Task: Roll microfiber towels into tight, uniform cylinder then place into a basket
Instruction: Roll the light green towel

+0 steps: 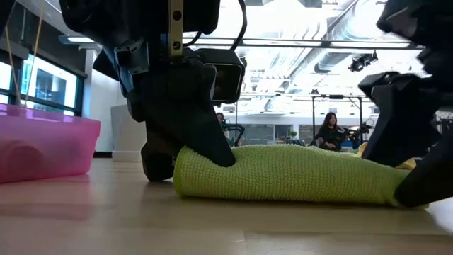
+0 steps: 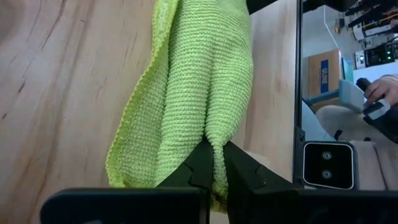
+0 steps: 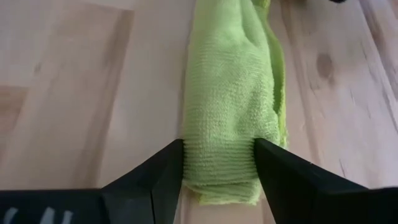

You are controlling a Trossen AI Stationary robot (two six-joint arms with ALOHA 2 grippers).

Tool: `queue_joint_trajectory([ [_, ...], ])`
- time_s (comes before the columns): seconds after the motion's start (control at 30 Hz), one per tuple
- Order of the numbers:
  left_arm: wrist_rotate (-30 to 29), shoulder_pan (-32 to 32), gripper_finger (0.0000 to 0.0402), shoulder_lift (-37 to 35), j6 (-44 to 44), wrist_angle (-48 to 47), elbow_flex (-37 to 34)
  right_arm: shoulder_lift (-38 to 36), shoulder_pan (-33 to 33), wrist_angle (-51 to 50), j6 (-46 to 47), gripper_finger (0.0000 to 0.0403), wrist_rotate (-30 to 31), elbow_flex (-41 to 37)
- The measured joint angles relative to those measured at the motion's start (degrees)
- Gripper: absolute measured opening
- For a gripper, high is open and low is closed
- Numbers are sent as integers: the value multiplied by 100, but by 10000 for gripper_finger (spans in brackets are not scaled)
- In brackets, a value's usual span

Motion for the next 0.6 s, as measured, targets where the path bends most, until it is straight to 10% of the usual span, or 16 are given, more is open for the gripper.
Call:
queue_joint_trajectory([
  [0.47, -56, 55, 87, -17, 377, -10, -7, -37, -122, 18, 1098, 17, -825, 24],
  [0.6, -111, 79, 113, -75, 1004, 1, -41, -88, -250, 9, 1622, 20, -1334, 31],
])
